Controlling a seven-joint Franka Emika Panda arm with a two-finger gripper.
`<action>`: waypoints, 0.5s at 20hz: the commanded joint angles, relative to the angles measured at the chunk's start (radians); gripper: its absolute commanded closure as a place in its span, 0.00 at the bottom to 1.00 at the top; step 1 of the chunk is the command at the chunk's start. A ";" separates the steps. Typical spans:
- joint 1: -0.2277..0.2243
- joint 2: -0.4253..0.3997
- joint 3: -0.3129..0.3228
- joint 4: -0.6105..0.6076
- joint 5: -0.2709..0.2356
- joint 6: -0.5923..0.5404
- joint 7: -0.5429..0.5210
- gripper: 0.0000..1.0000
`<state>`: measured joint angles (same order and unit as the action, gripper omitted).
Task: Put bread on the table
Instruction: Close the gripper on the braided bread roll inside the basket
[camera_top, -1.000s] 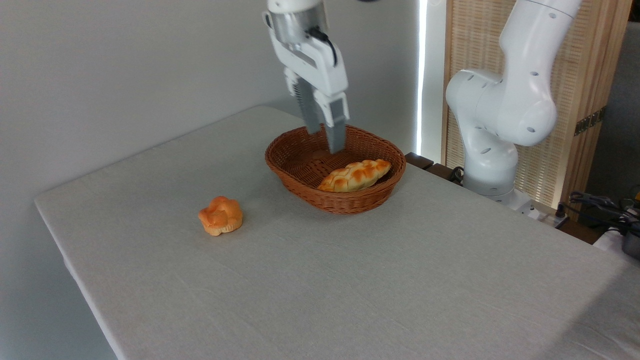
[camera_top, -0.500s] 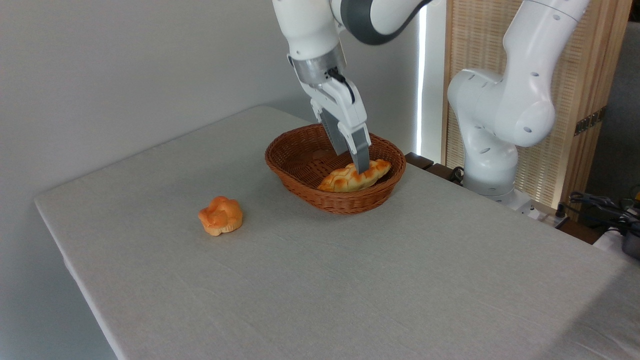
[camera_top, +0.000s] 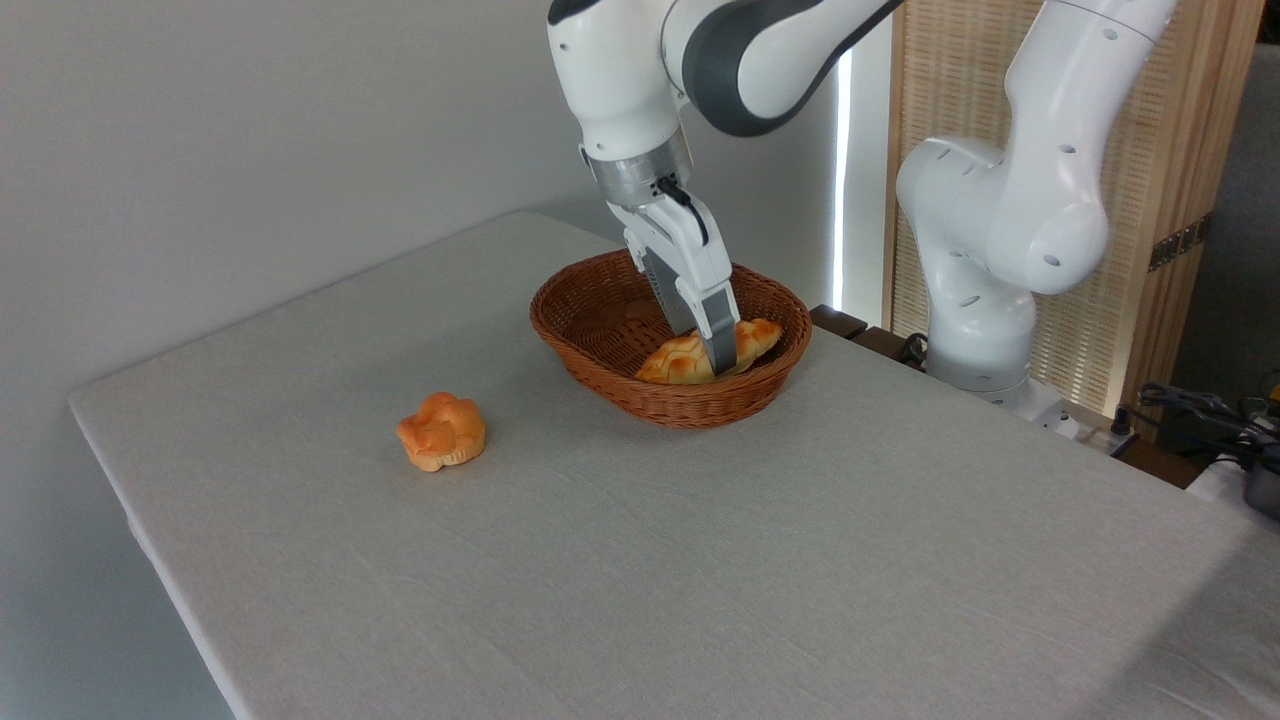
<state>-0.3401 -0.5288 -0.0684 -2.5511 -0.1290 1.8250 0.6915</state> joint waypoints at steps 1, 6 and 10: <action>-0.027 0.004 0.013 -0.046 -0.021 0.068 -0.009 0.00; -0.027 0.010 0.012 -0.058 -0.020 0.095 -0.006 0.38; -0.027 0.012 0.012 -0.058 -0.020 0.092 -0.007 0.70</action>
<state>-0.3544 -0.5153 -0.0684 -2.6042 -0.1360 1.9022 0.6915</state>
